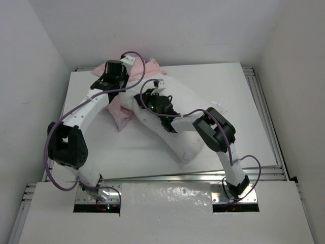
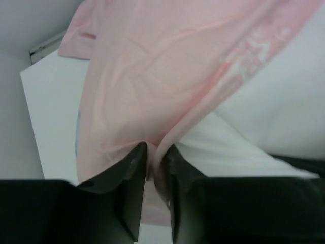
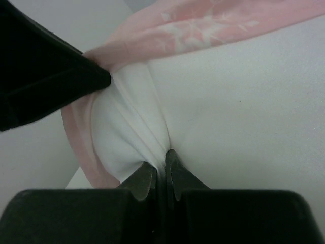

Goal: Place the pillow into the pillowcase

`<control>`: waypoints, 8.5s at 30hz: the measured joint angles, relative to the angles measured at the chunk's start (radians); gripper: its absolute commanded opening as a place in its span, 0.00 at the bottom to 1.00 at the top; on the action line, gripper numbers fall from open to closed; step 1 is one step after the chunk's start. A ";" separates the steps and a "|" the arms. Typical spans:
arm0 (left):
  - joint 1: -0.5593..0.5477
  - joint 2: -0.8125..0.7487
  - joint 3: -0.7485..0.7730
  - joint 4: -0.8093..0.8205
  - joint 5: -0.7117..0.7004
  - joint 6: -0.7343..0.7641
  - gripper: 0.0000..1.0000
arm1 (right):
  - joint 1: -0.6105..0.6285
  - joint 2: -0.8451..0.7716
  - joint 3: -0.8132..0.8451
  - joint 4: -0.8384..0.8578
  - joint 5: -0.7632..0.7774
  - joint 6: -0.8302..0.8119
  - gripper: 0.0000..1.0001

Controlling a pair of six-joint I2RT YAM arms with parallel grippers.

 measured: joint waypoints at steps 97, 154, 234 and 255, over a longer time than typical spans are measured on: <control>-0.251 0.563 0.733 -0.367 0.192 0.114 0.00 | -0.398 -0.073 -0.022 -0.336 -0.880 -0.004 0.00; 0.016 0.075 0.455 -0.207 0.597 -0.127 0.70 | -0.386 -0.626 -0.225 -0.772 -0.282 -0.414 0.85; 0.330 0.196 0.006 -0.692 1.266 0.775 0.00 | -0.008 0.106 0.476 -0.600 0.064 -0.345 0.82; 0.159 -0.026 0.156 -0.558 0.581 0.399 0.73 | -0.505 -0.394 0.230 -0.974 -0.528 -0.327 0.99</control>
